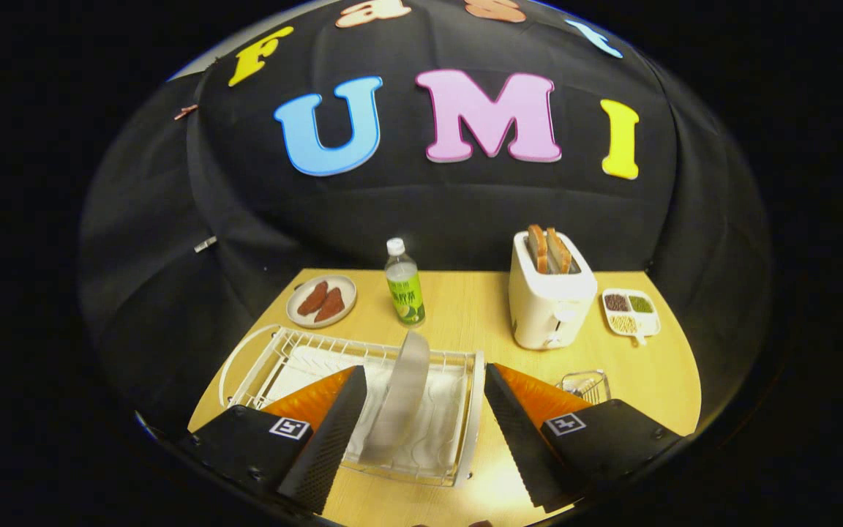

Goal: Take the plate from the dish rack, then take the spoon from the basket and place it into the plate.

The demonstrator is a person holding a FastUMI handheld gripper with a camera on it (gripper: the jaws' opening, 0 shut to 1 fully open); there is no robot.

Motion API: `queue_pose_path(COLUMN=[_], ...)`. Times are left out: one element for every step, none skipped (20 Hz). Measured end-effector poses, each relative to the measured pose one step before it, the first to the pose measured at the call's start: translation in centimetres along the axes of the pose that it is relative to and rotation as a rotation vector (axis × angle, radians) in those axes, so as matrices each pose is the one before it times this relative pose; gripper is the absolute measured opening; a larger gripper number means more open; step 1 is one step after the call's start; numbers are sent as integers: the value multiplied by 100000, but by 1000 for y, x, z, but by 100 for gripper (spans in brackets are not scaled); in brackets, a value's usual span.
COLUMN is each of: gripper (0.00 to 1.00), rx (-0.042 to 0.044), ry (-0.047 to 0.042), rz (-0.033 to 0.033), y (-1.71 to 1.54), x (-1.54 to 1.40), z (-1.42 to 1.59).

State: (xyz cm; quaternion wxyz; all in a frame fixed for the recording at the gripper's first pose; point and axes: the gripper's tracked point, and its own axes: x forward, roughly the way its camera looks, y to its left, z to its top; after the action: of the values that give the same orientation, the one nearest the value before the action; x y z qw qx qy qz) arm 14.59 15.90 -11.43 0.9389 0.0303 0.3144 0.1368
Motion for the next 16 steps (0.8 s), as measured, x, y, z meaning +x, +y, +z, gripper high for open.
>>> queue_pose_path(gripper=[99, 99, 99, 99, 99, 95, 91, 79, 73, 67, 63, 59, 53, 47, 47, 45], rx=[452, -969, -999, -281, 173, 748, 863, 1000, 1615, 2084, 2323, 1758, 1553, 1153, 258, -448], ry=[2809, 2122, 2063, 1705, 2240, 2750, 2468, 2451, 1543, 1570, 1462, 1025, 428, 616, 825, 68], rz=[-140, -934, -915, 111, 213, 706, 332, -552, -128, -751, 255, -794, -925, 555, -693, -476], y=[243, -4, 25, 298, 244, 358, 353, 22, 22, -5, 132, -58, -221, 197, 104, 36], x=[862, 610, 692, 553, 553, 438, 454, 489, 321, 448, 205, 148, 302, 255, -111, -647], z=[-557, -317, -76, -266, -591, -478, -524, -365, -133, -239, -362, -101, -97, -29, -254, 280])
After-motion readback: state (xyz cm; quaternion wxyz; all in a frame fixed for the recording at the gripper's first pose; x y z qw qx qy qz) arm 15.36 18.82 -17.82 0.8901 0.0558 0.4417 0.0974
